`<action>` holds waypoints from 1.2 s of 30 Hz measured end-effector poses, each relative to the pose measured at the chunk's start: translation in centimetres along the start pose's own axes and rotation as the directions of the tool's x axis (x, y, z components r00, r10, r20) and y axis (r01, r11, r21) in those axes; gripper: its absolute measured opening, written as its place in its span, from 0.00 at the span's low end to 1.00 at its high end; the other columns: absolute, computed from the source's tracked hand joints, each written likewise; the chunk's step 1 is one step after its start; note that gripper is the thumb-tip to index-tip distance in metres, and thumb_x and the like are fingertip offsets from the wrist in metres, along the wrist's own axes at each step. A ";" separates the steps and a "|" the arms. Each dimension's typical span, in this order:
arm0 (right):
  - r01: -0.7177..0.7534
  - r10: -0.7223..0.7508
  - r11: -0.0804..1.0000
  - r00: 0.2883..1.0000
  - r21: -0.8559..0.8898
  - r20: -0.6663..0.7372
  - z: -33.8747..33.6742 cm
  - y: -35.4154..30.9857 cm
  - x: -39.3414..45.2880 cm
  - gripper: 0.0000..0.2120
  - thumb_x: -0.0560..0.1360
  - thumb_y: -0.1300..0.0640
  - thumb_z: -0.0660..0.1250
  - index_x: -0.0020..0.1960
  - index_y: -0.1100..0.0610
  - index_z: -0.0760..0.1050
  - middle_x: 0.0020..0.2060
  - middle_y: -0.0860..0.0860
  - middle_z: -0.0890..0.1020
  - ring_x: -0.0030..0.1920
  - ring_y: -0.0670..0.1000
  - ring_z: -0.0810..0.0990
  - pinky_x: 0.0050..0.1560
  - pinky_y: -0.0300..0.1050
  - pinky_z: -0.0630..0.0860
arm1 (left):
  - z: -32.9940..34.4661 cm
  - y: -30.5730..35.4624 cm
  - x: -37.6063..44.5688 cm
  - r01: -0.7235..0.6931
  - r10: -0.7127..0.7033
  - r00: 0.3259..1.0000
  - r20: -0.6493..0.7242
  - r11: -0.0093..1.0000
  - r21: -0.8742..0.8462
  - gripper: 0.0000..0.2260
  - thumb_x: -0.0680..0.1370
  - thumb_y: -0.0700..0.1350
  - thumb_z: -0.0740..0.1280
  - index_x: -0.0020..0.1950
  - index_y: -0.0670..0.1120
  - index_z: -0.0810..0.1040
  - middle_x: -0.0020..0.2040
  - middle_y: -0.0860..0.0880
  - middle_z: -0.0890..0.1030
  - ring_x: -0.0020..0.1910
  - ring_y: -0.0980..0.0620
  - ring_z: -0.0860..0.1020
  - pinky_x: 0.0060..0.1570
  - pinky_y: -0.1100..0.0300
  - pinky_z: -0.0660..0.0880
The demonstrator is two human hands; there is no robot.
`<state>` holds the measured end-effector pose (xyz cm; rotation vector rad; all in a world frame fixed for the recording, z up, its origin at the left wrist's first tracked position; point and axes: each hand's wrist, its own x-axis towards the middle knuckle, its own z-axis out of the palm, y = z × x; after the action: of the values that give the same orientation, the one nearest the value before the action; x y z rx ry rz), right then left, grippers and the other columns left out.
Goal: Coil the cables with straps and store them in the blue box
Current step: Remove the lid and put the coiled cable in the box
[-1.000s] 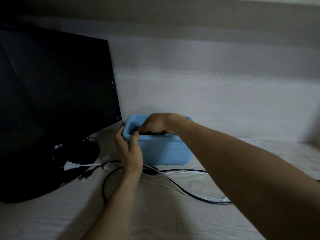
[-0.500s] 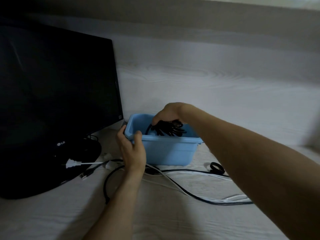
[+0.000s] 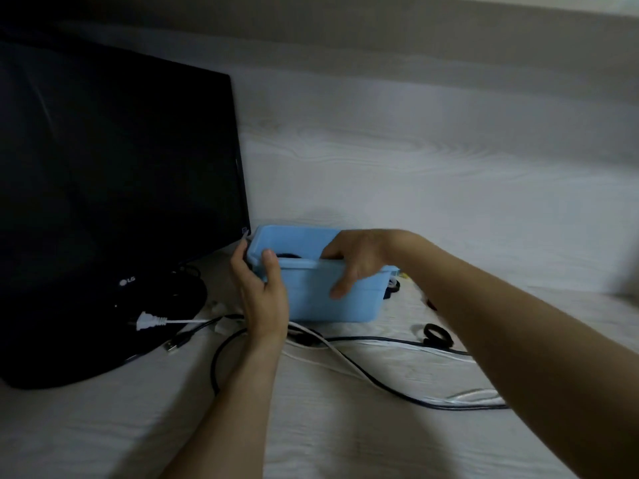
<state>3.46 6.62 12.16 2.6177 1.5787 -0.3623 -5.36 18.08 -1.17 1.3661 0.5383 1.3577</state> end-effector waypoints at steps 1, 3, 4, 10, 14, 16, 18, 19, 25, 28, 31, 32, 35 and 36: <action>-0.003 -0.002 0.999 0.996 -0.053 -0.092 0.8 0.5 0.0 0.14 0.70 0.50 0.77 0.52 0.51 0.77 0.41 0.44 0.75 0.49 0.51 0.76 0.41 0.40 0.68 | -0.1 0.2 0.0 -0.032 0.032 0.999 -0.009 0.999 0.006 0.22 0.81 0.54 0.60 0.73 0.49 0.63 0.69 0.44 0.72 0.64 0.48 0.74 0.65 0.49 0.72; 0.002 -0.013 0.999 0.957 -0.040 -0.291 2.6 0.9 0.5 0.11 0.71 0.54 0.76 0.50 0.56 0.80 0.42 0.47 0.72 0.52 0.56 0.77 0.44 0.40 0.66 | 0.0 0.6 0.0 -0.093 0.094 0.995 -0.026 0.995 0.042 0.21 0.83 0.50 0.59 0.75 0.48 0.62 0.70 0.46 0.71 0.63 0.52 0.74 0.63 0.56 0.72; 0.008 -0.018 1.000 0.938 -0.029 -0.345 3.3 0.9 0.8 0.10 0.71 0.54 0.75 0.49 0.57 0.80 0.42 0.49 0.72 0.53 0.57 0.77 0.45 0.41 0.65 | 0.0 0.7 0.0 -0.104 0.107 0.993 -0.041 0.993 0.063 0.21 0.83 0.50 0.59 0.76 0.49 0.61 0.70 0.46 0.71 0.63 0.52 0.74 0.61 0.57 0.73; -0.038 0.015 0.999 0.878 -0.038 -0.478 5.0 -1.2 3.8 0.10 0.73 0.53 0.72 0.53 0.54 0.80 0.51 0.56 0.82 0.54 0.59 0.79 0.45 0.47 0.70 | -0.4 0.2 0.4 -0.075 0.115 0.980 -0.163 0.970 0.233 0.27 0.78 0.60 0.55 0.76 0.51 0.63 0.74 0.39 0.60 0.70 0.38 0.65 0.67 0.40 0.66; -0.093 0.071 0.996 0.819 -0.011 -0.569 5.4 -2.0 5.6 0.09 0.73 0.55 0.70 0.52 0.57 0.78 0.49 0.57 0.81 0.51 0.60 0.80 0.44 0.48 0.71 | -0.4 0.5 0.1 -0.065 0.135 0.978 -0.160 0.921 0.383 0.28 0.76 0.54 0.59 0.75 0.48 0.64 0.76 0.38 0.58 0.74 0.36 0.60 0.71 0.39 0.56; -0.132 0.079 0.990 0.796 -0.046 -0.600 5.6 -1.8 5.8 0.11 0.74 0.54 0.70 0.54 0.57 0.77 0.50 0.56 0.82 0.52 0.60 0.80 0.51 0.50 0.71 | -0.4 0.5 0.2 -0.095 0.161 0.978 -0.135 0.911 0.402 0.29 0.72 0.51 0.61 0.73 0.46 0.67 0.73 0.39 0.64 0.71 0.37 0.63 0.68 0.37 0.60; -0.153 0.076 0.986 0.782 -0.072 -0.619 5.9 -1.0 5.7 0.13 0.75 0.50 0.70 0.56 0.55 0.77 0.50 0.55 0.83 0.54 0.59 0.79 0.59 0.52 0.68 | -0.3 0.5 -0.1 -0.141 0.201 0.974 -0.103 0.898 0.416 0.26 0.70 0.48 0.63 0.68 0.45 0.71 0.69 0.41 0.69 0.68 0.39 0.66 0.65 0.38 0.63; -0.153 0.073 0.985 0.776 -0.076 -0.626 5.9 -0.5 5.6 0.14 0.75 0.48 0.70 0.57 0.54 0.76 0.51 0.55 0.83 0.54 0.58 0.79 0.61 0.53 0.66 | -0.3 0.5 -0.2 -0.177 0.233 0.968 -0.088 0.891 0.417 0.24 0.69 0.46 0.64 0.65 0.44 0.73 0.67 0.41 0.71 0.66 0.39 0.67 0.66 0.41 0.63; -0.003 0.035 0.999 0.754 0.049 -0.656 6.0 1.9 3.8 0.29 0.70 0.40 0.74 0.66 0.51 0.73 0.59 0.52 0.77 0.62 0.55 0.74 0.64 0.56 0.64 | 0.3 -0.1 -1.0 -0.312 0.312 0.945 0.098 0.772 0.554 0.22 0.67 0.45 0.66 0.61 0.48 0.79 0.69 0.44 0.71 0.67 0.40 0.66 0.62 0.48 0.60; 0.200 -0.015 0.975 0.501 0.099 -0.865 6.7 4.1 1.0 0.22 0.71 0.44 0.68 0.60 0.55 0.76 0.56 0.54 0.74 0.58 0.56 0.75 0.57 0.53 0.70 | 0.5 -0.8 -1.2 -0.334 0.258 0.942 0.213 0.690 0.642 0.25 0.70 0.44 0.70 0.67 0.53 0.76 0.75 0.46 0.64 0.71 0.37 0.62 0.64 0.39 0.60; 0.017 0.154 0.983 0.453 0.182 -0.878 7.6 8.5 -2.3 0.18 0.72 0.47 0.66 0.56 0.57 0.77 0.53 0.56 0.75 0.55 0.60 0.76 0.55 0.56 0.74 | 0.6 -1.0 -1.5 -0.301 0.192 0.953 0.233 0.671 0.678 0.30 0.70 0.42 0.71 0.72 0.53 0.71 0.78 0.45 0.59 0.74 0.37 0.57 0.65 0.38 0.57; -0.163 0.294 0.956 0.550 0.244 -0.782 8.0 10.1 -3.5 0.21 0.71 0.45 0.69 0.59 0.56 0.76 0.55 0.57 0.74 0.58 0.61 0.75 0.58 0.56 0.74 | 0.7 -0.9 -1.7 -0.287 0.183 0.958 0.223 0.674 0.681 0.31 0.70 0.42 0.71 0.73 0.53 0.70 0.78 0.44 0.59 0.74 0.36 0.58 0.66 0.39 0.57; -0.603 0.621 0.774 0.664 0.193 -0.417 10.0 14.1 -6.7 0.39 0.66 0.34 0.73 0.69 0.52 0.67 0.64 0.58 0.70 0.65 0.61 0.69 0.62 0.57 0.70 | 1.4 -0.2 -2.7 -0.328 0.277 0.944 0.179 0.733 0.595 0.26 0.69 0.41 0.66 0.68 0.48 0.74 0.70 0.40 0.67 0.66 0.36 0.65 0.64 0.41 0.63; -0.653 0.666 0.736 0.653 0.177 -0.360 10.9 14.9 -7.8 0.42 0.64 0.33 0.73 0.70 0.52 0.65 0.64 0.58 0.69 0.66 0.61 0.68 0.62 0.57 0.70 | 1.7 0.0 -3.2 -0.390 0.334 0.920 0.202 0.754 0.529 0.21 0.69 0.41 0.64 0.62 0.45 0.77 0.65 0.40 0.71 0.63 0.37 0.68 0.62 0.42 0.66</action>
<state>11.29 -9.03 2.41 3.1836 0.5249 0.2273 -4.64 14.68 -2.10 2.1013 0.6630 1.4943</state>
